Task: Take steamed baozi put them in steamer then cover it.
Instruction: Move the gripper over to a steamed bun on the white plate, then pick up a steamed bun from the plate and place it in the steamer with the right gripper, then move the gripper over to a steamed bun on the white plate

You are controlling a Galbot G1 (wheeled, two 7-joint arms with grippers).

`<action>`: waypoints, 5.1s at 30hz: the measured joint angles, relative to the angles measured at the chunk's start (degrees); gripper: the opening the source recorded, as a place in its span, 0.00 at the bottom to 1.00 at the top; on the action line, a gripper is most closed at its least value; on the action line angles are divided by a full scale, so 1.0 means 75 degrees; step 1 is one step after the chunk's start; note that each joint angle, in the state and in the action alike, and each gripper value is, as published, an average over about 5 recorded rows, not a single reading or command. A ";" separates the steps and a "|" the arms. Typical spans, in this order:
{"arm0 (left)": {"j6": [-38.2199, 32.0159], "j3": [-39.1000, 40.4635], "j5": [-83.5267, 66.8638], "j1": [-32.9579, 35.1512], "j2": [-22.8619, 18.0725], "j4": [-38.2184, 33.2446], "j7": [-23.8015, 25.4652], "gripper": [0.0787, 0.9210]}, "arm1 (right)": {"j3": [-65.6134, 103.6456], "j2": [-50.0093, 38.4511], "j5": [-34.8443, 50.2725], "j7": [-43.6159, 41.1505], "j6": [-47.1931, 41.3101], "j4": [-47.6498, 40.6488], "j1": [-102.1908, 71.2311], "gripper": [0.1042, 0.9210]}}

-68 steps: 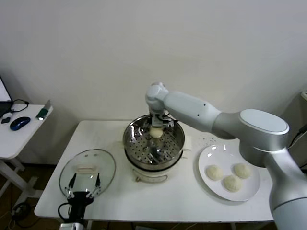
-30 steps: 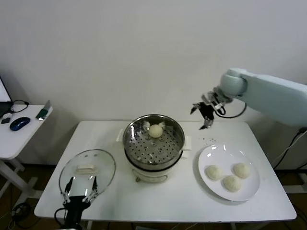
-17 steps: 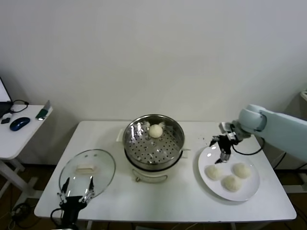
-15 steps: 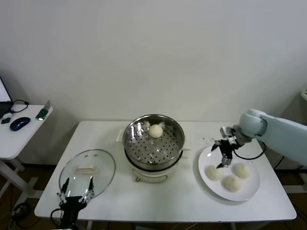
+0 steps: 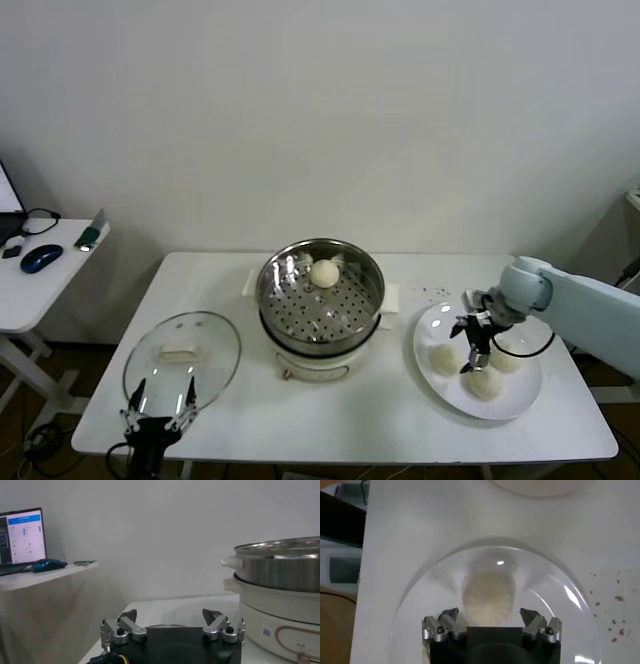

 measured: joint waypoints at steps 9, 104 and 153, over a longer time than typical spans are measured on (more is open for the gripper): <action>-0.0020 -0.0006 0.0036 -0.0055 0.0000 0.0068 -0.0004 0.88 | 0.0085 0.0344 -0.0127 0.0002 0.0044 -0.0365 -0.0244 0.85; -0.0034 0.0475 0.0690 0.0182 0.0601 -0.0468 -0.0009 0.88 | -0.2956 0.5771 0.3829 0.0639 -0.0599 -0.1653 0.3571 0.88; 0.0101 0.0467 0.1141 0.0205 0.0247 -0.0291 -0.0033 0.88 | -0.0681 -0.1388 -0.0427 -0.0283 0.0001 0.1393 0.0444 0.88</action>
